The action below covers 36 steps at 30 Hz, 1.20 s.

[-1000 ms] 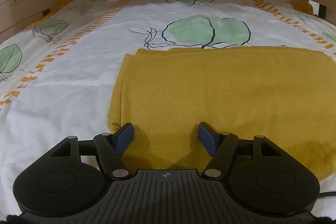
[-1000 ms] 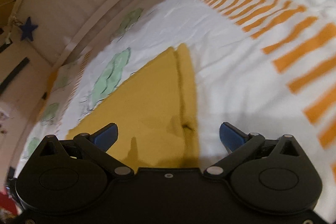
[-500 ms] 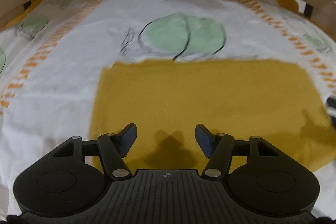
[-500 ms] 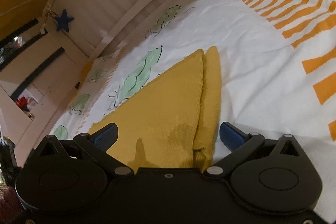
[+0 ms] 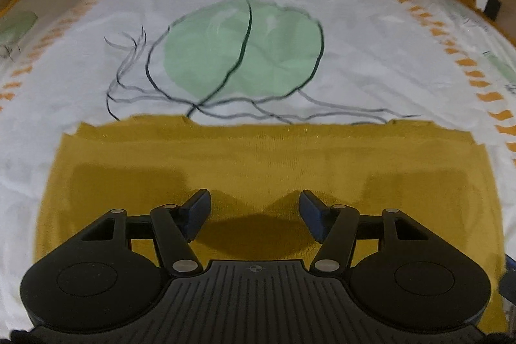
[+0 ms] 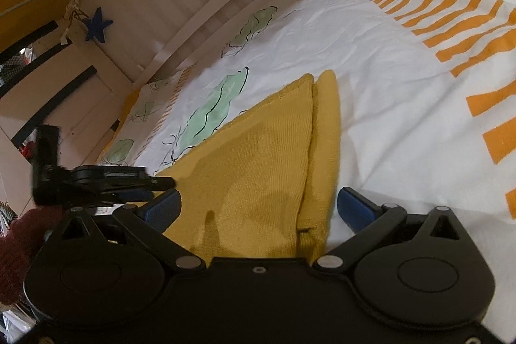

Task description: Fold small clothes

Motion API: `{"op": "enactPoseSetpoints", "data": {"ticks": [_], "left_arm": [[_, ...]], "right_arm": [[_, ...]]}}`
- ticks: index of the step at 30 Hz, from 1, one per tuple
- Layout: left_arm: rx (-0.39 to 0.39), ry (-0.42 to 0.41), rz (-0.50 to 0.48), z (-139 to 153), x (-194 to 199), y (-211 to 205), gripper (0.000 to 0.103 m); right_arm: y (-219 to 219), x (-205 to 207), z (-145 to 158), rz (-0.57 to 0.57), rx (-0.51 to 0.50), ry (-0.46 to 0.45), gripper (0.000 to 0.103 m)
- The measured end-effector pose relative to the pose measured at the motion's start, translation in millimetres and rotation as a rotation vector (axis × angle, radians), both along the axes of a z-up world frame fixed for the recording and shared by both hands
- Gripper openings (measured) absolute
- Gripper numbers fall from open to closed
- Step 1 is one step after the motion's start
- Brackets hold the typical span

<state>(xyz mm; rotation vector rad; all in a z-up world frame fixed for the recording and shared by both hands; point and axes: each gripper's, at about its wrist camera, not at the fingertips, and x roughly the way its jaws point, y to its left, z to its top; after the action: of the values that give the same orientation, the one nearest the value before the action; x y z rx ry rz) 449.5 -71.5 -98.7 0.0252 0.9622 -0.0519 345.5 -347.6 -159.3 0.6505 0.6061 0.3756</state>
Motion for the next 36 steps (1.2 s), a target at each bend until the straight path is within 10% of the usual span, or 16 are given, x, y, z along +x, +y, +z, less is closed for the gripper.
{"op": "enactPoseSetpoints", "data": {"ticks": [20,36], "left_arm": [[-0.074,0.096,-0.075,-2.5,-86.7,4.1,0.059],[-0.041,-0.081,0.005,23.8,-160.9,95.3,0.059]], "right_arm": [[-1.6,-0.9,-0.7,0.002,0.007,-0.004,0.103],[-8.0,-4.0,-2.7,0.013,0.052,-0.02,0.103]]}}
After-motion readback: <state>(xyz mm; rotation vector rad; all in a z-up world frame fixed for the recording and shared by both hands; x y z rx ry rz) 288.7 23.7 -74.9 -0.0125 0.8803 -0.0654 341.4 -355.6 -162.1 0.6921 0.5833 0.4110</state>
